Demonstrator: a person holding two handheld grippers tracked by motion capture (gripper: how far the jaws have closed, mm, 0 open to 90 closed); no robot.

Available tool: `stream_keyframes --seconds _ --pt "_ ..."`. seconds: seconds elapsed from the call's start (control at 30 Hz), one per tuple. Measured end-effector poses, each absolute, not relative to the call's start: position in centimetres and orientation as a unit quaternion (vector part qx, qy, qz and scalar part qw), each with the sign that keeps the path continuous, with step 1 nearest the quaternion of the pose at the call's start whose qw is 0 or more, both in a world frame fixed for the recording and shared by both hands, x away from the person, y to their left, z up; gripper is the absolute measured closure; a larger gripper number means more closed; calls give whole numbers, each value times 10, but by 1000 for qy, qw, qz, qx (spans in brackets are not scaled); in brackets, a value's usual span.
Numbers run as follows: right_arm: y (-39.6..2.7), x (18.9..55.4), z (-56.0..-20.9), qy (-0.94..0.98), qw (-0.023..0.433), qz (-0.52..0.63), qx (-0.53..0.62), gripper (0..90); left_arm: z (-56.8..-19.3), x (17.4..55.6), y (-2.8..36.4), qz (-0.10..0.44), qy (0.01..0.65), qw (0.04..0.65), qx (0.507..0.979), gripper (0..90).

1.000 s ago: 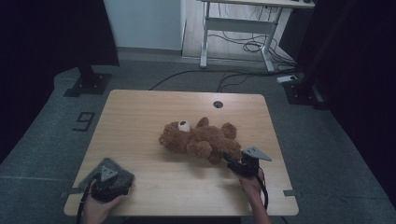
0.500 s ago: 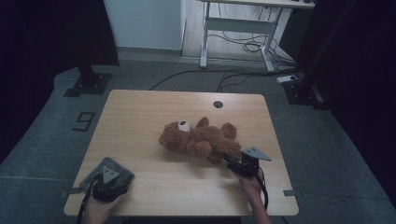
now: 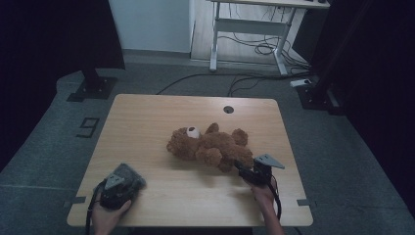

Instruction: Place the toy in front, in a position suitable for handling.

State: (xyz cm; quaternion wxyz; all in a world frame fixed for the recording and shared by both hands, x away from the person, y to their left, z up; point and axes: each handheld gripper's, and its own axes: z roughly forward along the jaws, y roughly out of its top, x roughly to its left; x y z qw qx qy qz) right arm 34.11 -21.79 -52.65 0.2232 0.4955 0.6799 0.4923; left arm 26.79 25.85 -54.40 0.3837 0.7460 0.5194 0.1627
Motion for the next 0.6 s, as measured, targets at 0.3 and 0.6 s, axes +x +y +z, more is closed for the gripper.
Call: stream_keyframes --seconds 0.3,0.6 --pt "-219 342 -527 680 222 491 496 402 -545 271 248 171 509 380 753 732" --pt "-219 341 -527 681 224 491 495 400 -541 271 244 162 508 395 748 758"
